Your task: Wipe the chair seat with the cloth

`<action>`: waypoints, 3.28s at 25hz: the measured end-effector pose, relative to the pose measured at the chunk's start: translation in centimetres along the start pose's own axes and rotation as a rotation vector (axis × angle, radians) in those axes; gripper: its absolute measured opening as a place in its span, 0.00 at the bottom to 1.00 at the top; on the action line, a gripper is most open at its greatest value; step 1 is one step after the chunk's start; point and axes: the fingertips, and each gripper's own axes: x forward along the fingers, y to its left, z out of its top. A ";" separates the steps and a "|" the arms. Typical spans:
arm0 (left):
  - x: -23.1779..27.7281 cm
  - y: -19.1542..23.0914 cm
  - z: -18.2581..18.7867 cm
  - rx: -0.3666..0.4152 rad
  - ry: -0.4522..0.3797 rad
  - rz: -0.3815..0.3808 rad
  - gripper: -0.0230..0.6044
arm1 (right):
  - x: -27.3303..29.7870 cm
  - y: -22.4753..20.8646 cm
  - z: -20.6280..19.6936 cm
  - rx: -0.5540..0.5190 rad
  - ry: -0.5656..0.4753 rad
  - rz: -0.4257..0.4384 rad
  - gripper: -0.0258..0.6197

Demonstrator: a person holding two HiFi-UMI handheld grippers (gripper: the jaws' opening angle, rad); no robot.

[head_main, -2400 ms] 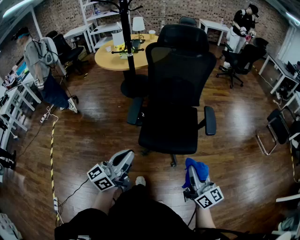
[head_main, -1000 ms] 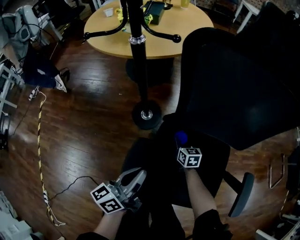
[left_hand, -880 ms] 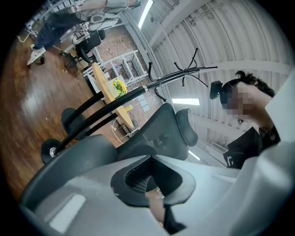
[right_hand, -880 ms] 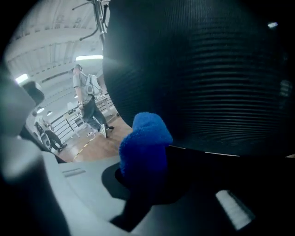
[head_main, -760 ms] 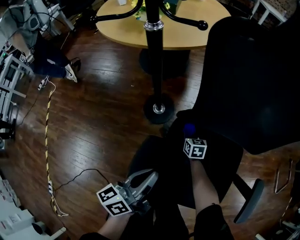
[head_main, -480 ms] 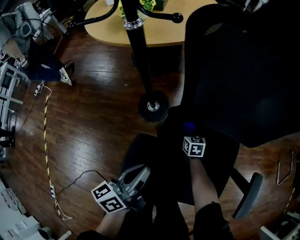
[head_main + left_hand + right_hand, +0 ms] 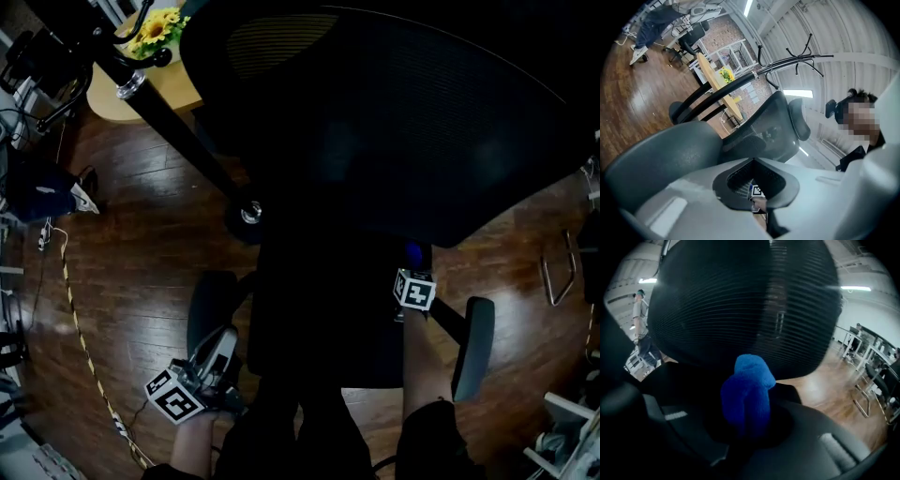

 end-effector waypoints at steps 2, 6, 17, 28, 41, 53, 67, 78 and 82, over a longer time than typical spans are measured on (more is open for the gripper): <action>0.3 0.0 0.0 -0.003 0.013 0.005 0.02 | -1.3 -2.8 -0.2 0.026 -0.005 -0.037 0.09; 0.8 -0.2 -0.1 -0.008 0.011 0.005 0.02 | -2.5 -4.5 -0.6 0.025 -0.034 -0.029 0.09; 0.7 -1.8 -0.2 -0.007 -0.014 -0.054 0.02 | -2.7 -2.0 0.1 0.232 -0.048 0.120 0.09; -1.3 -2.6 0.0 -0.052 -0.117 -0.068 0.02 | -0.9 28.4 1.4 0.061 0.002 0.599 0.09; -3.0 -2.3 0.4 -0.073 -0.144 -0.080 0.02 | -0.3 32.1 -0.7 -0.130 0.009 0.568 0.09; -0.2 -2.0 -0.6 -0.021 -0.032 -0.079 0.02 | -2.2 6.7 -3.9 0.010 0.059 0.154 0.09; 1.4 -2.7 -2.0 0.018 0.027 -0.093 0.02 | -5.2 -2.6 -4.2 0.083 -0.011 0.050 0.09; -2.1 -4.0 -1.5 -0.033 -0.088 -0.104 0.02 | -6.0 17.9 -3.6 0.097 -0.073 0.400 0.09; -4.3 -4.1 -1.0 -0.034 -0.131 -0.098 0.02 | -6.9 29.7 -3.3 0.101 -0.055 0.593 0.09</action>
